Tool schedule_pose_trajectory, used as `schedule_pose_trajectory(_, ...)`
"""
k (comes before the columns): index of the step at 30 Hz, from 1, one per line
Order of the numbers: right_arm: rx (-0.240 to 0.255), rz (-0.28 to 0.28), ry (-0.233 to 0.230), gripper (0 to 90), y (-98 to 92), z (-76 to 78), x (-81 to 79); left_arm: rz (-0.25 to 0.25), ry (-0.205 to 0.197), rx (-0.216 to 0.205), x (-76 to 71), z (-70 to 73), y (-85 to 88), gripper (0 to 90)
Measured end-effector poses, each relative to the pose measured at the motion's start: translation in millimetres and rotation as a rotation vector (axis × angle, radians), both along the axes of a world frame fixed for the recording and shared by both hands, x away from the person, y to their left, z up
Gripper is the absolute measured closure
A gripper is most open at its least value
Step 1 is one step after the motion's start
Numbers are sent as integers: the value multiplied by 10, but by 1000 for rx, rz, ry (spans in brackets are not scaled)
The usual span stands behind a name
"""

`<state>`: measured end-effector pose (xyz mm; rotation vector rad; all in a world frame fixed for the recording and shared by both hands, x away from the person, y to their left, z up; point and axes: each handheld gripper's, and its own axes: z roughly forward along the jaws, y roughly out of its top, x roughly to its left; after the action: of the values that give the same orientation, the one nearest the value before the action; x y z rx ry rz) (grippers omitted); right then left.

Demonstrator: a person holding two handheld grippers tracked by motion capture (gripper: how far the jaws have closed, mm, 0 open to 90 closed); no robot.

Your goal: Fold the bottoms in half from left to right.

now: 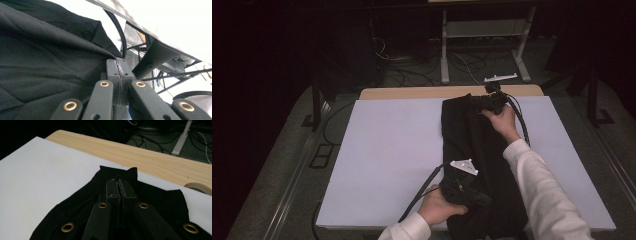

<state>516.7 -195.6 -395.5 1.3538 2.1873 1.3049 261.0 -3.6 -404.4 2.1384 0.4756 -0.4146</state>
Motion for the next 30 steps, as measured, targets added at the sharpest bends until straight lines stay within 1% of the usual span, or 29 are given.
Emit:
schedule_pose_trajectory(2,-1,3,11,865,-54,-42,15,3,8,3,1,-25,-91,893)
schedule_pose_trajectory(3,-1,3,11,865,-54,-42,15,3,8,3,1,-25,-91,893)
schedule_pose_trajectory(8,-2,7,11,865,-171,-74,35,10,13,1,22,-51,-215,893)
schedule_pose_trajectory(11,-5,5,13,865,-230,-83,46,14,18,4,33,-56,-258,893)
schedule_pose_trajectory(18,-9,13,15,865,-310,-68,41,15,15,4,42,-55,-349,893)
schedule_pose_trajectory(19,-22,18,13,865,-325,-61,30,14,14,8,41,-59,-369,893)
schedule_pose_trajectory(22,-27,20,12,865,-350,-48,14,8,23,18,41,-78,-428,893)
schedule_pose_trajectory(30,-37,17,11,865,-434,-50,16,4,43,18,64,-129,-615,893)
